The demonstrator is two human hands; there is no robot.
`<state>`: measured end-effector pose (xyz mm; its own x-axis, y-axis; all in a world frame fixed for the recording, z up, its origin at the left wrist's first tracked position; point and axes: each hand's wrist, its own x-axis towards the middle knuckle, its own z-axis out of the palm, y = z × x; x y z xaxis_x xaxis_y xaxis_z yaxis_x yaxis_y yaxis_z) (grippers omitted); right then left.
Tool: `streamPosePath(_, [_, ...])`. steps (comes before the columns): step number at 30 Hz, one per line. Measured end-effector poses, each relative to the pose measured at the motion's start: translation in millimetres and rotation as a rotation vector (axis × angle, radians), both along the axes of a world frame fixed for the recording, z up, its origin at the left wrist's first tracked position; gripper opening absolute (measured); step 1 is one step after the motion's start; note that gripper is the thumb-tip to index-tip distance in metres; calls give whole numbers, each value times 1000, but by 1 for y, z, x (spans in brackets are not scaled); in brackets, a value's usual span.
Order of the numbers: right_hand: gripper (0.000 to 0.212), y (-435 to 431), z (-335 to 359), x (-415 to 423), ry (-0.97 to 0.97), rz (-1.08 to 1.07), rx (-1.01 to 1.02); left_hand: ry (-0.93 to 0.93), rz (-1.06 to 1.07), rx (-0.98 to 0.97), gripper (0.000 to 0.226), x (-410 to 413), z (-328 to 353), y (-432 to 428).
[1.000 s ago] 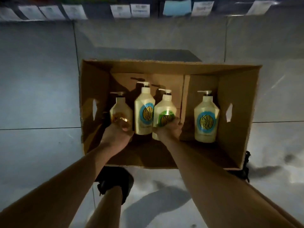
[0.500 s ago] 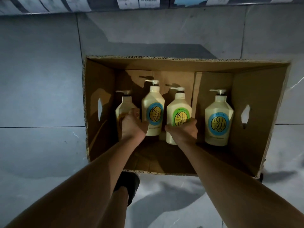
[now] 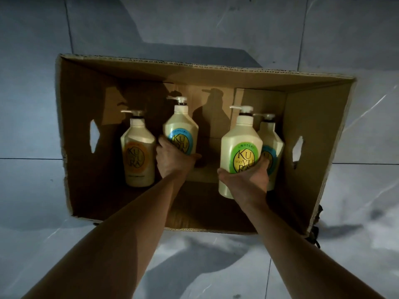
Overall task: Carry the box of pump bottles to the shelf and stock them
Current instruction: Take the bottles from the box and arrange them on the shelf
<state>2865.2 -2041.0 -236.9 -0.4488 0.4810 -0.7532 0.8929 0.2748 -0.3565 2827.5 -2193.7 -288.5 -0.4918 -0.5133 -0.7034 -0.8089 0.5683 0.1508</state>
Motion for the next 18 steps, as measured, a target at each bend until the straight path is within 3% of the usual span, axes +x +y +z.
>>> streamPosePath(8, [102,-6,16,-2,81,13,61,73,48,89,92,1,18,-2])
streamPosePath(13, [106,-17,90,-21,143,-3,81,212,61,233,81,3,118,-12])
streamPosePath(18, [103,-41,214,-50,248,-20,85,350,49,288,92,-14,251,-42])
